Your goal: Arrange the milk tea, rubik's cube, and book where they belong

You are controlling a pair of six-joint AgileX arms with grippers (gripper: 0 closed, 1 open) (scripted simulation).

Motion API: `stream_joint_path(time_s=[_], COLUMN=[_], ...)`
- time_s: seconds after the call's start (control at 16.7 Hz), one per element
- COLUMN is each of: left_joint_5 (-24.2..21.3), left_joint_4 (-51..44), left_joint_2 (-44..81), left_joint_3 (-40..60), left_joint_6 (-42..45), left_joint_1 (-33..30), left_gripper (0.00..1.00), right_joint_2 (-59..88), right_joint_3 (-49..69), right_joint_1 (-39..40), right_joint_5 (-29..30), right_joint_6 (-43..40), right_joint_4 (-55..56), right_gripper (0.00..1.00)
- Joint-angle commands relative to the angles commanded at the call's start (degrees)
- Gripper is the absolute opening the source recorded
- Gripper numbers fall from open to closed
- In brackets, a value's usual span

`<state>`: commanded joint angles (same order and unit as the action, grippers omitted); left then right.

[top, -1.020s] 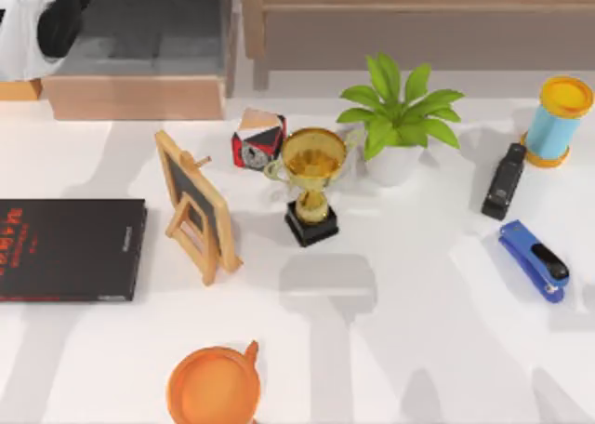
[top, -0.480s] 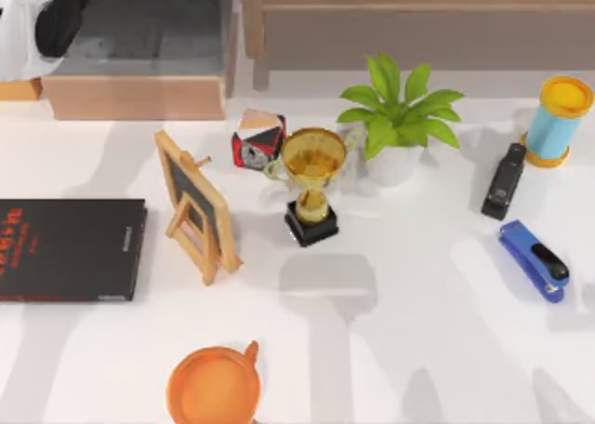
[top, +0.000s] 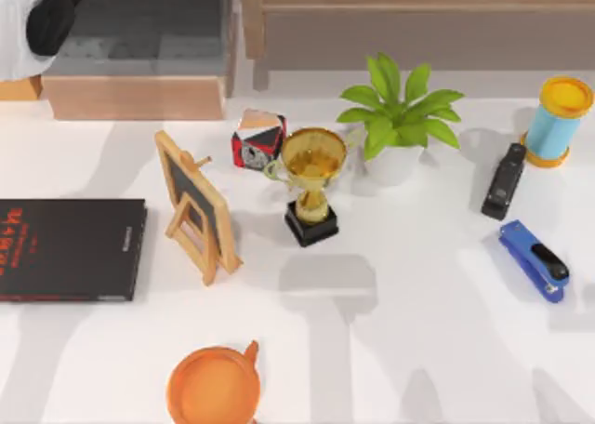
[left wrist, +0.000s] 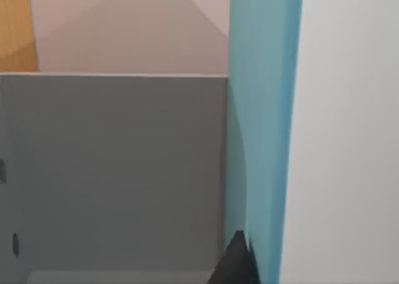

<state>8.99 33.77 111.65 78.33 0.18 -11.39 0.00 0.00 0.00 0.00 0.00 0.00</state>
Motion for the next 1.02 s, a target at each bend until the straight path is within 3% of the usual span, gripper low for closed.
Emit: stream_joint_path(time_s=[0.18, 0.36, 0.72, 1.02], left_joint_5=[-1.9, -4.3, -7.3, -7.8], left_joint_4=[1.4, 3.5, 6.8, 9.4], left_joint_2=[-5.2, -13.8, -29.7, -33.8], left_joint_3=[-3.0, -8.7, -28.9, -51.6], left_joint_6=[5.5, 16.5, 49.7, 74.9], left_joint_1=[0.3, 0.9, 3.1, 5.9], left_gripper=[0.00, 0.00, 0.00, 0.00], right_joint_2=[0.0, 0.0, 0.0, 0.0], right_joint_3=[0.0, 0.0, 0.0, 0.0], right_joint_1=[0.0, 0.0, 0.0, 0.0], right_joint_5=[0.0, 0.0, 0.0, 0.0], right_joint_6=[0.0, 0.0, 0.0, 0.0], right_joint_4=[0.0, 0.0, 0.0, 0.0], right_gripper=[1.00, 1.00, 1.00, 1.00])
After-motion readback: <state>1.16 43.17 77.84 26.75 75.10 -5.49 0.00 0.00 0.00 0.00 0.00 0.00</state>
